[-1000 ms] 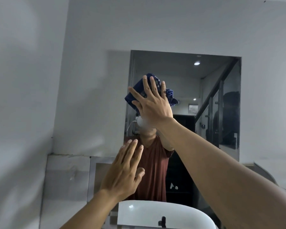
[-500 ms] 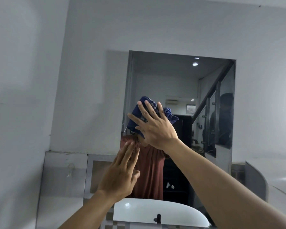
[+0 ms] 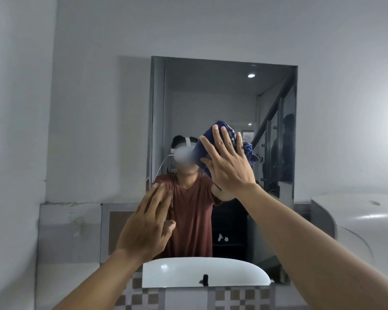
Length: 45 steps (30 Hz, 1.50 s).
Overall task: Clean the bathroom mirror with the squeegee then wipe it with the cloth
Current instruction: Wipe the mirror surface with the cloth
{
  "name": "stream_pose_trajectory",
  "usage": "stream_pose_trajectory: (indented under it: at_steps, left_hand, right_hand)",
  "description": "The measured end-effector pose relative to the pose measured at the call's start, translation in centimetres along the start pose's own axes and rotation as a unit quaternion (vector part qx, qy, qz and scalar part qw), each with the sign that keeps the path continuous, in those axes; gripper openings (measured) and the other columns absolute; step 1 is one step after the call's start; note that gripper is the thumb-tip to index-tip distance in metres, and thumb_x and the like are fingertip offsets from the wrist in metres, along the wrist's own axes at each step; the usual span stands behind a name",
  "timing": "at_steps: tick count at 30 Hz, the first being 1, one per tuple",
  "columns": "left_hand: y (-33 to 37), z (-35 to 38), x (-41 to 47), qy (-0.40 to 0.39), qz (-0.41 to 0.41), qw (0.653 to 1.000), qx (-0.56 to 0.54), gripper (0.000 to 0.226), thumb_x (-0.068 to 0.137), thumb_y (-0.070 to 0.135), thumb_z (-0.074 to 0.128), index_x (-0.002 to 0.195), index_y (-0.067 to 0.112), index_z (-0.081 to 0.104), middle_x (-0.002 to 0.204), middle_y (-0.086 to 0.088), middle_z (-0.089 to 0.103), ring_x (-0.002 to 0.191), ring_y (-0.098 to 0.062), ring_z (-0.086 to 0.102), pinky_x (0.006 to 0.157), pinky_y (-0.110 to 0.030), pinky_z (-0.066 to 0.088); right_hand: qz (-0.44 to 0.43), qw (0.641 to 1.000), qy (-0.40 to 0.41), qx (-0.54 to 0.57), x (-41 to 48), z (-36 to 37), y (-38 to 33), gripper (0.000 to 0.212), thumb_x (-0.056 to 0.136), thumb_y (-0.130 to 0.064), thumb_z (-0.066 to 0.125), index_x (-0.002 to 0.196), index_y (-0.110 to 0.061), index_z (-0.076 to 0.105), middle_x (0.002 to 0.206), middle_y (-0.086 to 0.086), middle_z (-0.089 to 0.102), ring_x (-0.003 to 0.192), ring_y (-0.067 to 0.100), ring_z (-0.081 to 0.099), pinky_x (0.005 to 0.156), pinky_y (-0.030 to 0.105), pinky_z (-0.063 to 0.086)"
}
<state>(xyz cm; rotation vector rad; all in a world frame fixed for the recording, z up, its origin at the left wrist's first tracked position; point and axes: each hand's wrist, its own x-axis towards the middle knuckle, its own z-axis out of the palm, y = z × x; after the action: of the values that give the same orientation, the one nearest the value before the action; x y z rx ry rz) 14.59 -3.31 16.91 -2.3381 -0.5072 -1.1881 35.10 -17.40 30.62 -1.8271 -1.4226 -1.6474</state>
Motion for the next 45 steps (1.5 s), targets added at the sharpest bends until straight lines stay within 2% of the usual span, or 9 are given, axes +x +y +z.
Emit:
stream_pose_trajectory:
  at_steps: [10, 14, 17, 21, 25, 29, 31, 39, 45]
  left_hand:
    - [0.2, -0.3, 0.1, -0.001, 0.007, 0.999, 0.047, 0.077, 0.096, 0.049, 0.045, 0.157, 0.008, 0.024, 0.162, -0.021, 0.025, 0.152, -0.036, 0.021, 0.118, -0.050, 0.034]
    - [0.3, -0.2, 0.0, -0.001, 0.004, 0.999, 0.048, 0.075, 0.097, 0.052, 0.039, 0.157, 0.009, 0.026, 0.162, -0.021, 0.025, 0.151, -0.037, 0.023, 0.119, -0.051, 0.032]
    - [0.8, -0.6, 0.2, 0.010, -0.010, 0.999, 0.039, 0.072, 0.095, 0.049, 0.041, 0.154, 0.009, 0.036, 0.158, -0.021, 0.032, 0.147, -0.037, 0.028, 0.119, -0.050, 0.029]
    - [1.3, -2.3, 2.1, 0.055, -0.013, 0.998, 0.009, 0.060, 0.091, 0.044, 0.040, 0.139, 0.009, 0.049, 0.146, -0.022, 0.042, 0.137, -0.039, 0.038, 0.114, -0.053, 0.034]
    - [0.6, -4.2, 6.3, 0.093, -0.009, 0.996, 0.015, 0.061, 0.095, 0.040, 0.041, 0.148, 0.009, 0.040, 0.152, -0.025, 0.034, 0.141, -0.040, 0.034, 0.118, -0.052, 0.032]
    - [-0.7, -5.3, 11.1, 0.098, 0.003, 0.994, 0.047, 0.067, 0.099, 0.046, 0.022, 0.157, 0.011, 0.021, 0.163, -0.024, 0.016, 0.152, -0.038, 0.016, 0.124, -0.052, 0.016]
    - [-1.3, -5.8, 12.6, 0.100, 0.005, 0.993, 0.060, 0.068, 0.099, 0.046, 0.024, 0.158, 0.012, 0.019, 0.165, -0.023, 0.012, 0.153, -0.038, 0.011, 0.124, -0.053, 0.013]
    - [-2.5, -7.4, 14.3, 0.089, 0.032, 0.992, 0.082, 0.070, 0.097, 0.040, 0.049, 0.157, 0.015, 0.025, 0.163, -0.023, 0.017, 0.151, -0.040, 0.016, 0.123, -0.053, 0.021]
    - [-2.7, -9.1, 15.1, 0.121, 0.040, 0.989, 0.079, 0.057, 0.096, 0.036, 0.053, 0.147, 0.011, 0.042, 0.148, -0.020, 0.039, 0.132, -0.038, 0.039, 0.106, -0.051, 0.044]
  right_hand:
    - [0.142, 0.990, 0.006, 0.014, -1.6, -1.0, 6.1, 0.063, 0.105, -0.051, 0.004, 0.162, -0.026, 0.013, 0.169, 0.015, 0.008, 0.156, 0.034, 0.002, 0.125, 0.056, 0.000]
    - [0.205, 0.978, 0.013, 0.028, -2.6, -0.9, 7.8, 0.059, 0.106, -0.048, 0.014, 0.159, -0.023, 0.021, 0.167, 0.019, 0.011, 0.155, 0.038, 0.007, 0.123, 0.060, 0.008]
    - [0.206, 0.978, 0.010, 0.033, -3.7, -0.7, 8.4, 0.060, 0.106, -0.049, 0.013, 0.158, -0.023, 0.026, 0.167, 0.020, 0.012, 0.155, 0.038, 0.009, 0.123, 0.060, 0.009]
    - [0.230, 0.972, 0.023, 0.049, -5.1, -0.5, 7.9, 0.069, 0.103, -0.056, 0.006, 0.159, -0.021, 0.024, 0.167, 0.021, 0.012, 0.155, 0.038, 0.009, 0.123, 0.059, 0.009]
    - [0.248, 0.967, 0.025, 0.053, -6.3, -0.2, 7.0, 0.074, 0.100, -0.061, 0.005, 0.160, -0.022, 0.022, 0.167, 0.020, 0.010, 0.155, 0.038, 0.008, 0.124, 0.059, 0.007]
    - [0.260, 0.964, 0.023, 0.044, -7.7, 0.4, 6.2, 0.072, 0.101, -0.060, 0.006, 0.161, -0.023, 0.020, 0.168, 0.019, 0.011, 0.155, 0.037, 0.008, 0.123, 0.060, 0.010]
    - [0.265, 0.963, 0.024, 0.051, -8.2, 0.8, 5.7, 0.070, 0.101, -0.059, 0.009, 0.161, -0.022, 0.017, 0.168, 0.019, 0.010, 0.155, 0.036, 0.007, 0.122, 0.061, 0.011]
    - [0.268, 0.962, 0.037, 0.041, -7.4, 1.4, 2.6, 0.069, 0.103, -0.058, 0.009, 0.161, -0.022, 0.020, 0.167, 0.021, 0.010, 0.155, 0.038, 0.005, 0.122, 0.064, 0.007]
    - [0.224, 0.971, 0.061, 0.053, -5.5, 2.2, -1.3, 0.067, 0.105, -0.052, 0.027, 0.158, -0.012, 0.027, 0.166, 0.021, 0.017, 0.155, 0.037, 0.010, 0.120, 0.066, 0.011]
